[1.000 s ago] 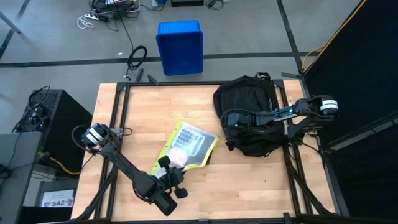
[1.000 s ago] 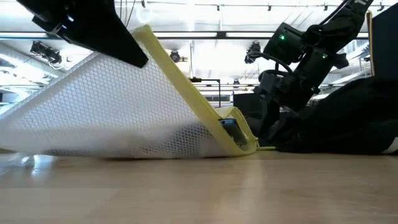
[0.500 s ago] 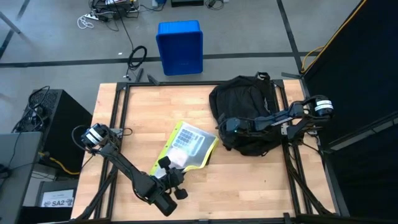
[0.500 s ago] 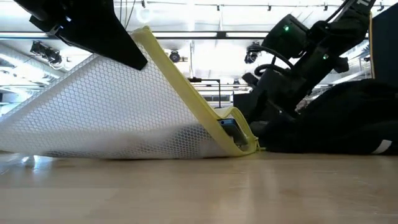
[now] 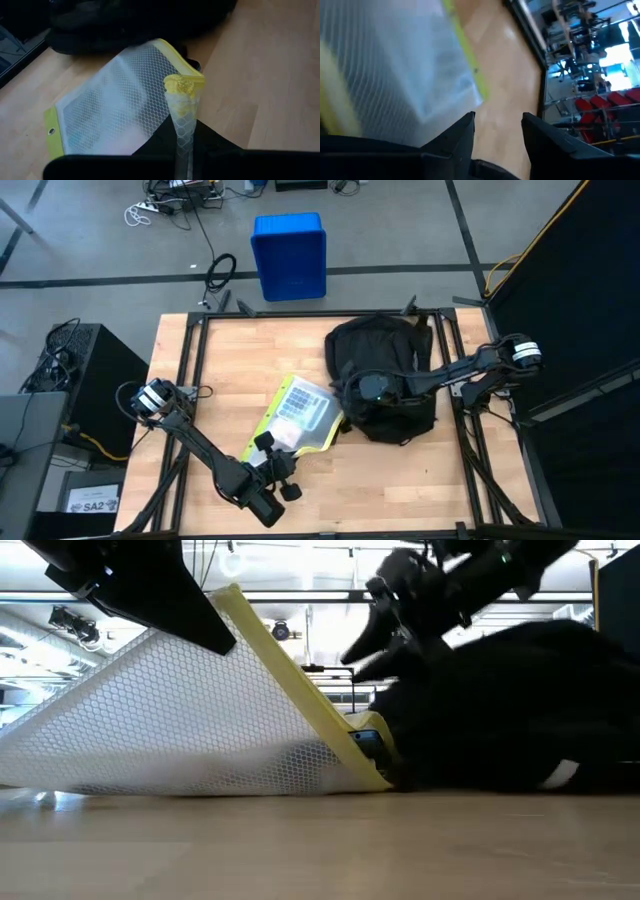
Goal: Unpack backpack
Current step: Adjust the black backpack
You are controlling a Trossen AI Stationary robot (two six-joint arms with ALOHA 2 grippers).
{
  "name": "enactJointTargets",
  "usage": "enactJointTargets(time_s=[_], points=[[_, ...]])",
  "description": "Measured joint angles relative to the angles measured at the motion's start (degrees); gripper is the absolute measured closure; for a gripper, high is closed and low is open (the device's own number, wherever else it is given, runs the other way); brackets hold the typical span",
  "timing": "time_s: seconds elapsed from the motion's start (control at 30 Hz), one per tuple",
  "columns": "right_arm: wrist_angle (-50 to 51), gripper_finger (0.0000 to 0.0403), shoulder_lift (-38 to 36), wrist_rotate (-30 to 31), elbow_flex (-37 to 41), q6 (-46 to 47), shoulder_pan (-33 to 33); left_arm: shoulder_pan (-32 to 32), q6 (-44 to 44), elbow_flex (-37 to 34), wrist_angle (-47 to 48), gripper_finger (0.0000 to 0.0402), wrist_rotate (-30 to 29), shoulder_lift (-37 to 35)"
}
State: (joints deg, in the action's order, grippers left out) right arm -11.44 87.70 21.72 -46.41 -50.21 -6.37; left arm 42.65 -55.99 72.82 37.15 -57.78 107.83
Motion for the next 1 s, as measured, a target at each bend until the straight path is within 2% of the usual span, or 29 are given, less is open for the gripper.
enactJointTargets(time_s=[0.07,0.17,0.4,0.5,0.67,0.87,0.93,1.0], points=[[2.7,0.0265,0.2,-1.1,-0.5,0.8,0.6,0.0,-0.2,0.0,0.0,0.0402,0.4,0.0],[12.5,0.0273,0.3,-1.3,-0.4,4.1,3.1,0.0,-0.3,0.0,-0.1,0.0402,1.1,0.0],[34.5,0.0286,0.3,4.6,1.5,14.7,10.5,0.0,-0.2,0.0,-0.2,0.0402,1.3,0.1],[36.3,0.029,-1.0,3.9,1.5,17.6,10.8,0.0,-0.2,0.0,-0.3,0.0402,1.5,0.1],[36.5,0.0289,-4.9,-3.1,-0.6,18.5,7.5,0.0,0.0,0.0,-0.4,0.0402,2.2,0.1],[36.7,0.0287,-10.1,-4.1,-1.5,18.5,6.1,0.0,-0.2,0.0,-0.7,0.0402,2.6,0.1],[37.7,0.0289,-11.8,-7.2,-1.6,19.4,6.9,0.0,-0.2,0.0,-0.9,0.0402,2.7,0.1],[39.5,0.0293,-13.3,-13.0,-1.6,20.8,8.8,0.0,-0.2,0.0,-1.0,0.0402,2.8,0.1]])
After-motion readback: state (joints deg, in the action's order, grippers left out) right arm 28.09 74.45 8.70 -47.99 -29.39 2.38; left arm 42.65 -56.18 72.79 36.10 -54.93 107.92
